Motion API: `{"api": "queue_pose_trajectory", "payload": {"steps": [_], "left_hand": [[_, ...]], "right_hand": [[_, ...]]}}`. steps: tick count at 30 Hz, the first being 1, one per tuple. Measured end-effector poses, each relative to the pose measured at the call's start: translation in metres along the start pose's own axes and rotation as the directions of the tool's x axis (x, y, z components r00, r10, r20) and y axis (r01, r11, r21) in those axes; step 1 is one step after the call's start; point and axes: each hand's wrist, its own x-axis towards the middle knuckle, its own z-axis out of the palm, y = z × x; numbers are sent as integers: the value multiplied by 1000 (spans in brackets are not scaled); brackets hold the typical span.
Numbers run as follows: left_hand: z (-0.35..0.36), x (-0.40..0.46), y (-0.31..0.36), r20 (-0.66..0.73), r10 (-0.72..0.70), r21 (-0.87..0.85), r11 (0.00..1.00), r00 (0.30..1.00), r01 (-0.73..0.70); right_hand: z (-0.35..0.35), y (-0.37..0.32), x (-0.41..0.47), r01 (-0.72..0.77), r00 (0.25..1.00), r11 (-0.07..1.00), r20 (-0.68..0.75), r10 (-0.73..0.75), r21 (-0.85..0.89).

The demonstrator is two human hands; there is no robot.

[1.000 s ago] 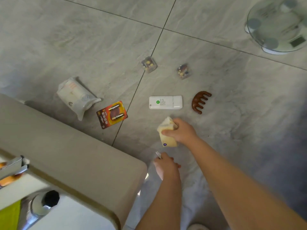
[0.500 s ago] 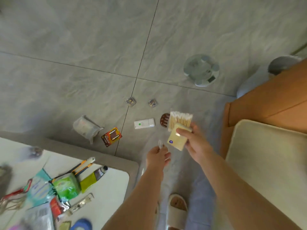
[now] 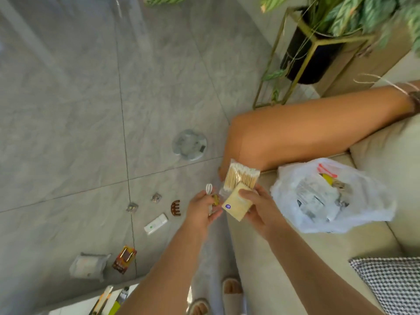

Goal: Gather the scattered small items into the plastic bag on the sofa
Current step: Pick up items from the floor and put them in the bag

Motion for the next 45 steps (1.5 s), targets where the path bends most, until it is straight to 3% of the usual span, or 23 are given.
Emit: {"api": "queue_pose_trajectory", "payload": {"steps": [6, 12, 20, 24, 29, 36, 39, 45], "left_hand": [[90, -10, -14, 155, -50, 230, 973, 987, 13], [186, -4, -58, 224, -205, 469, 880, 953, 79], [274, 56, -104, 72, -227, 675, 728, 971, 120], [292, 95, -118, -18, -201, 719, 679, 979, 152], [309, 115, -121, 86, -229, 765, 638, 970, 82], [307, 114, -111, 86, -211, 866, 500, 974, 32], [293, 103, -92, 63, -272, 803, 586, 960, 113], [239, 76, -38, 24, -213, 701, 700, 977, 136]], "right_hand": [[-72, -56, -33, 92, 982, 979, -179, -59, 184], [-164, -103, -34, 69, 888, 977, -459, 32, 202], [-234, -140, 19, -72, 769, 955, -595, 236, 286], [-254, -146, 47, -83, 752, 942, -600, 274, 326], [-269, -143, 72, -120, 697, 966, -673, 247, 230], [-250, -144, 72, -236, 763, 971, -628, 156, -46], [-226, -143, 70, -231, 807, 962, -581, 105, -148], [-151, -124, 77, -217, 888, 906, -458, 29, -362]]}}
